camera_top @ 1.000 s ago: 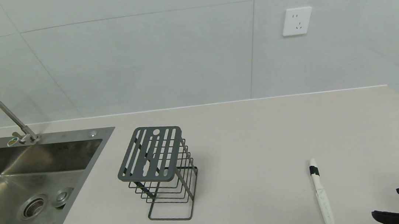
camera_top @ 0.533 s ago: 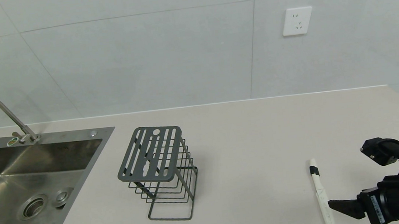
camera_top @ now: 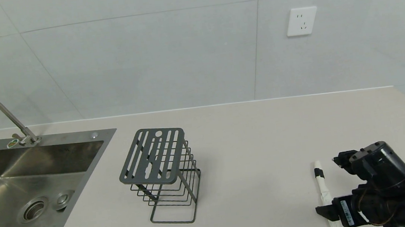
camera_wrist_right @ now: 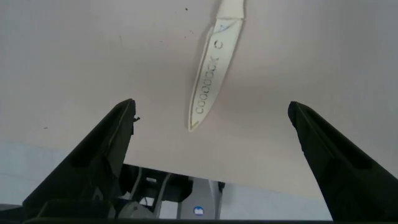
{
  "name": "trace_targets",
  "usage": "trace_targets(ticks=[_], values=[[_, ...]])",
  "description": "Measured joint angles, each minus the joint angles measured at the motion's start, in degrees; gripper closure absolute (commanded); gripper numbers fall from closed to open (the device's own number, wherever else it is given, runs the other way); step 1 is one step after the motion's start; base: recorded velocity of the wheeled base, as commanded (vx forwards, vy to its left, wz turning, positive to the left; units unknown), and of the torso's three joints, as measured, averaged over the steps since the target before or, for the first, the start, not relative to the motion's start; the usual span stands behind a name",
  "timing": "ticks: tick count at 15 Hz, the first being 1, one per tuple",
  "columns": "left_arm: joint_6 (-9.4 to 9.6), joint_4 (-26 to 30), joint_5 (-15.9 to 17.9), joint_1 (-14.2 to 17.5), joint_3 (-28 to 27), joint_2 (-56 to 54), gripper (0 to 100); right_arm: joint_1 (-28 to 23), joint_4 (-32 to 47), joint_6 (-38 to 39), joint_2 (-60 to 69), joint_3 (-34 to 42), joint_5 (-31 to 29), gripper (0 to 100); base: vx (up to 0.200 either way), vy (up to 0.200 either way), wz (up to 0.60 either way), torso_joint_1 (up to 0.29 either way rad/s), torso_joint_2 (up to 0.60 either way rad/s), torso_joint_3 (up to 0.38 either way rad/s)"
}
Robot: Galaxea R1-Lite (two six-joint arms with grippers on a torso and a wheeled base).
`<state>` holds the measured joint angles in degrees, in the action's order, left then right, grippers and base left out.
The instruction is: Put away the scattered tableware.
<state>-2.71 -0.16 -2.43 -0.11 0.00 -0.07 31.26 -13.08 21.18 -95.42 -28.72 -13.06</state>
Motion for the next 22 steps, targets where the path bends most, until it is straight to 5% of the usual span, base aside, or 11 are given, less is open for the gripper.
trace_targets(ticks=[7,22], values=[[0.0,0.0,0.0,0.0,0.0,0.0,0,-4.0,-1.8,-4.1,-7.6,-3.7,-1.5,0,0.0,0.0,0.0,0.0,0.0,0.0],[-0.07,0.0,0.0,0.0,0.0,0.0,0,-4.4,-5.9,-4.0,-14.6,-8.9,-2.4,0,0.0,0.0,0.0,0.0,0.0,0.0]])
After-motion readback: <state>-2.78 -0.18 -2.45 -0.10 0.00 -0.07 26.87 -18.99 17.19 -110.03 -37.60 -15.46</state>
